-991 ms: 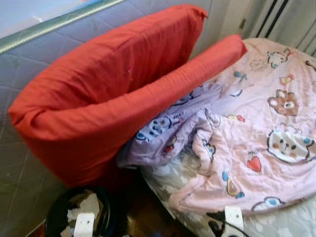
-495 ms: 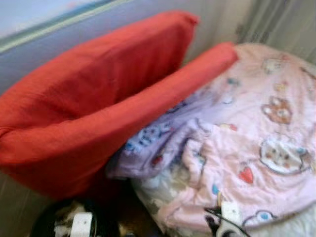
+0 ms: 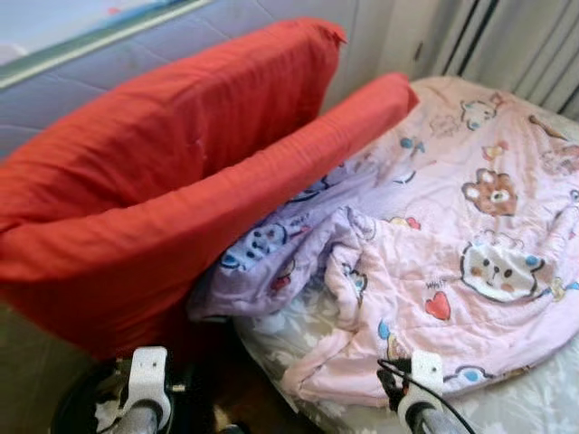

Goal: Clean up the room

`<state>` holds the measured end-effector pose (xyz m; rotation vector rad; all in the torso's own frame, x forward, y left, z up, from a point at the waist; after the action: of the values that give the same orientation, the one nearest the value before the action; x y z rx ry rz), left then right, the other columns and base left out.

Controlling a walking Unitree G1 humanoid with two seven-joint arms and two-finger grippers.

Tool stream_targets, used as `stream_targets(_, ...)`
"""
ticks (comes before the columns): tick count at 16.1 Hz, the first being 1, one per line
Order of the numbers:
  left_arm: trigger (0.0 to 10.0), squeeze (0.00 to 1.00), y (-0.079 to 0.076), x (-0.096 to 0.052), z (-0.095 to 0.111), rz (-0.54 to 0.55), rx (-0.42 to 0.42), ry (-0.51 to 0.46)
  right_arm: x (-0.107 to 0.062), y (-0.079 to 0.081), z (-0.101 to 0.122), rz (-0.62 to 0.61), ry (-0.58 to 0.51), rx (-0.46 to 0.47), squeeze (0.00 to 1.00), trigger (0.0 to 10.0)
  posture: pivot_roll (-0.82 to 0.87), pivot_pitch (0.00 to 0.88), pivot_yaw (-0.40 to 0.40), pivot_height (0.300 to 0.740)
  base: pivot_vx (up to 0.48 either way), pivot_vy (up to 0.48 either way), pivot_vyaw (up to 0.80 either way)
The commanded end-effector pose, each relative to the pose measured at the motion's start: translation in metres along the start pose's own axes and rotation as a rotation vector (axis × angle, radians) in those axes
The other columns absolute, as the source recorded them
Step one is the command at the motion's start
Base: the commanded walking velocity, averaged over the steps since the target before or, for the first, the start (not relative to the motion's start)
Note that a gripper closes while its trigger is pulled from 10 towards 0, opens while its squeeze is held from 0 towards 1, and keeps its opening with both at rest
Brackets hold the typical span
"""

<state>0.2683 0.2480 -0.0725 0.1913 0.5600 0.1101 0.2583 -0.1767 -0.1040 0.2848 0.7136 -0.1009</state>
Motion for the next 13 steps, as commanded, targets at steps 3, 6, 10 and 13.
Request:
stream_targets(3, 10.0, 0.0, -0.003, -0.004, -0.008, -0.005, 0.017, 0.013, -0.005, -0.008, -0.016, -0.031, 0.043, 0.035, 0.0, 10.0, 0.17, 0.203, -0.027, 0.74, 0.0, 0.081, 0.0)
stream_targets(6, 10.0, 0.0, -0.008, -0.002, -0.002, -0.017, 0.026, -0.002, -0.005, -0.01, -0.016, -0.042, 0.043, 0.047, 0.0, 10.0, 0.16, 0.197, -0.025, 0.74, 0.0, 0.351, 0.0)
stream_targets(10, 10.0, 0.0, -0.011, 0.0, 0.003, -0.021, 0.027, -0.015, -0.005, -0.01, -0.014, -0.043, 0.039, 0.049, 0.0, 10.0, 0.16, 0.198, -0.025, 0.74, 0.0, 0.48, 0.0)
stream_targets(13, 10.0, 0.0, -0.016, 0.0, 0.004, -0.038, 0.048, -0.027, -0.004, -0.01, -0.013, -0.044, 0.034, 0.055, 0.0, 10.0, 0.16, 0.197, -0.023, 0.74, 0.0, 0.16, 0.0)
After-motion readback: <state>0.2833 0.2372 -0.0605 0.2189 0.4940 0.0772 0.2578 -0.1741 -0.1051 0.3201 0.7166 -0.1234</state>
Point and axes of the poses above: a point about 5 cm out from each wrist's last joint towards the gripper, its own x axis pointing out of the wrist towards the gripper, its own z axis along the axis of the wrist's last joint, y = z × x, the point moved 6 cm from there along x, pointing out of the wrist towards the gripper, and after that the axes turned 6 degrees about x, right-handed, at the moved point
